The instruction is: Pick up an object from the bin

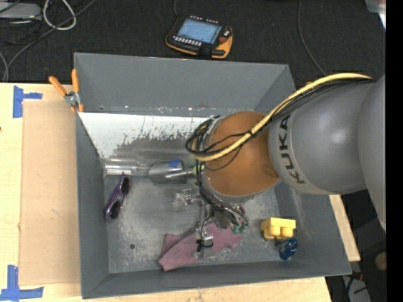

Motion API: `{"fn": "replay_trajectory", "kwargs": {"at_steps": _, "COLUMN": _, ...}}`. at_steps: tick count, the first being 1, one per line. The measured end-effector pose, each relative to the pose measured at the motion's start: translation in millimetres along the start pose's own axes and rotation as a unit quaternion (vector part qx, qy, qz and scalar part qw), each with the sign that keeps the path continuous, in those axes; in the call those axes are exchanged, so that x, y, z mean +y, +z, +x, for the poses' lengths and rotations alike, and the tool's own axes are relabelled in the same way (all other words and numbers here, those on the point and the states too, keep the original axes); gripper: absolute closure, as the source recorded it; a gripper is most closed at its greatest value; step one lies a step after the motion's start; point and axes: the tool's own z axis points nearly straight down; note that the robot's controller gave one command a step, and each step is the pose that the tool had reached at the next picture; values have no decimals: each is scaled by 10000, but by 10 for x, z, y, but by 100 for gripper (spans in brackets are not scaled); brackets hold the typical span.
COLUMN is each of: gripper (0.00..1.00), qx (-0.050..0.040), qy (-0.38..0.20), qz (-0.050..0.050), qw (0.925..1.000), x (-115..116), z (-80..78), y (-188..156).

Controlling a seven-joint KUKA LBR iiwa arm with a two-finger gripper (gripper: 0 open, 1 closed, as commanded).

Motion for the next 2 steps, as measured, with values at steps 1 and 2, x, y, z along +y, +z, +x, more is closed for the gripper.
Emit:
{"fn": "replay_trajectory", "kwargs": {"at_steps": 1, "gripper": 0, "qx": 0, "qy": 2, "qz": 0, "qw": 10000, "x": -1, "z": 0, "y": 0}}
{"fn": "replay_trajectory", "kwargs": {"at_steps": 2, "gripper": 0, "qx": 5, "qy": -719, "qz": -4, "qw": 9974, "x": -739, "z": 377, "y": 502}}
